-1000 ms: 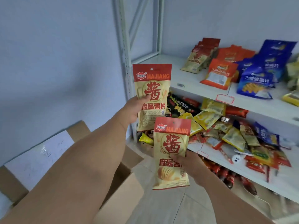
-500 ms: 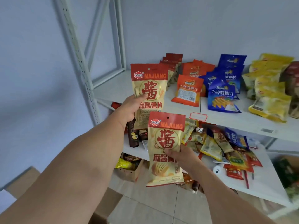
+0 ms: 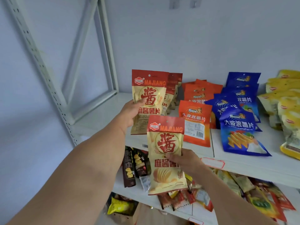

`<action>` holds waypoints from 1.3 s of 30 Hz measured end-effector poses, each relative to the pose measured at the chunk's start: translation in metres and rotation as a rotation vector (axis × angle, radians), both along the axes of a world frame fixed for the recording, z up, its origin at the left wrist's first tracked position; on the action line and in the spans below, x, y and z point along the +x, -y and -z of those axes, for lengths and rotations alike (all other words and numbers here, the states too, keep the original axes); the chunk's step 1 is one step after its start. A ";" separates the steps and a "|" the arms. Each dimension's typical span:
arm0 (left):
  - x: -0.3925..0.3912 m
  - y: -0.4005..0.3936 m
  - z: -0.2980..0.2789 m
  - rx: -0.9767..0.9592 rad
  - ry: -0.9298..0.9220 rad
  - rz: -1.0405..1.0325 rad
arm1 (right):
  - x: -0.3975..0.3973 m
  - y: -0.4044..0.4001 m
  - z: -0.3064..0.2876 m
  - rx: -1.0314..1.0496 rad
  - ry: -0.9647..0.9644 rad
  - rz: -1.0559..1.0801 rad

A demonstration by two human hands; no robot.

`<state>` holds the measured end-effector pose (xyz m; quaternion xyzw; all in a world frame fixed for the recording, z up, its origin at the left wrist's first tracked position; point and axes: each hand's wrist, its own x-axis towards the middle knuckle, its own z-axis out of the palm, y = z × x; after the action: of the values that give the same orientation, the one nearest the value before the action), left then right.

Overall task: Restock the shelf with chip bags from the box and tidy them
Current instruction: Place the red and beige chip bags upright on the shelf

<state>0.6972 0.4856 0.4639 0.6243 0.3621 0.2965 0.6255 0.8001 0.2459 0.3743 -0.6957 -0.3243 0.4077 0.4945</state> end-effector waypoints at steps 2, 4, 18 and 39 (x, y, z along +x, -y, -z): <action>0.019 -0.024 -0.001 -0.001 -0.001 0.023 | 0.013 -0.019 -0.008 0.006 0.020 0.007; 0.039 -0.049 0.003 -0.010 0.006 0.040 | 0.026 -0.041 -0.011 0.025 0.034 0.031; 0.139 -0.160 0.068 -0.127 -0.113 0.232 | 0.060 -0.124 -0.010 -0.015 -0.089 0.218; 0.141 -0.173 0.064 0.200 -0.277 -0.141 | 0.061 -0.170 -0.009 0.017 -0.048 0.263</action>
<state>0.8380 0.6582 0.4000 0.6912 0.4565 0.2854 0.4821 0.8614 0.4161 0.3837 -0.7181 -0.2218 0.3532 0.5571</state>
